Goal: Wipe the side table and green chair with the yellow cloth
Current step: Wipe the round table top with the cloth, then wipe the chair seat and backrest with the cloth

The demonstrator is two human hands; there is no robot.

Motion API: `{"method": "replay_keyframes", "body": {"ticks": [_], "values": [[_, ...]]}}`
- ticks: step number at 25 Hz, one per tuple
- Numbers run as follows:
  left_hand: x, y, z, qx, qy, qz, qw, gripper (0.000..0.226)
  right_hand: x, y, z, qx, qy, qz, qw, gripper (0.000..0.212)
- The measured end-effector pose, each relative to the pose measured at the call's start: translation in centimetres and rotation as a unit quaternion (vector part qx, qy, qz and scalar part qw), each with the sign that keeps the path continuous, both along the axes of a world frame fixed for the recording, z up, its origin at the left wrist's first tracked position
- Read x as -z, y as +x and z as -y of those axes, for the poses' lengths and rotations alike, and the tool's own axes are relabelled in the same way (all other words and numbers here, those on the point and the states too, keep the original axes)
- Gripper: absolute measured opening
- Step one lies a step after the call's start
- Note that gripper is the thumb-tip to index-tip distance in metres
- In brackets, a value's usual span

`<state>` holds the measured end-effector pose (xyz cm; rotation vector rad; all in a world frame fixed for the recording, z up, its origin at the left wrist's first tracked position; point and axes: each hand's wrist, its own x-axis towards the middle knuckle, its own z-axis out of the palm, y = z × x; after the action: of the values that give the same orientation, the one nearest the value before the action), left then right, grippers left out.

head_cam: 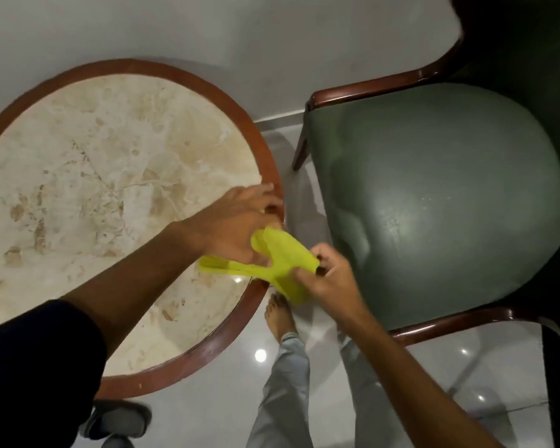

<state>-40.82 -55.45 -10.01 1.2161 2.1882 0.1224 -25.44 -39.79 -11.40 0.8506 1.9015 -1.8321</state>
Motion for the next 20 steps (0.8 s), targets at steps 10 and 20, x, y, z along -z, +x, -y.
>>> {"method": "replay_keyframes", "body": {"ticks": [10, 20], "values": [[1.2, 5.8, -18.8, -0.277, 0.131, 0.253, 0.918, 0.047, -3.1, -2.4, -20.5, 0.104, 0.464, -0.013, 0.88, 0.043], [9.6, -1.3, -6.6, -0.312, 0.009, -0.225, 0.923, 0.072, 8.1, -5.7, -15.9, -0.035, 0.555, 0.042, 0.83, 0.071]]}}
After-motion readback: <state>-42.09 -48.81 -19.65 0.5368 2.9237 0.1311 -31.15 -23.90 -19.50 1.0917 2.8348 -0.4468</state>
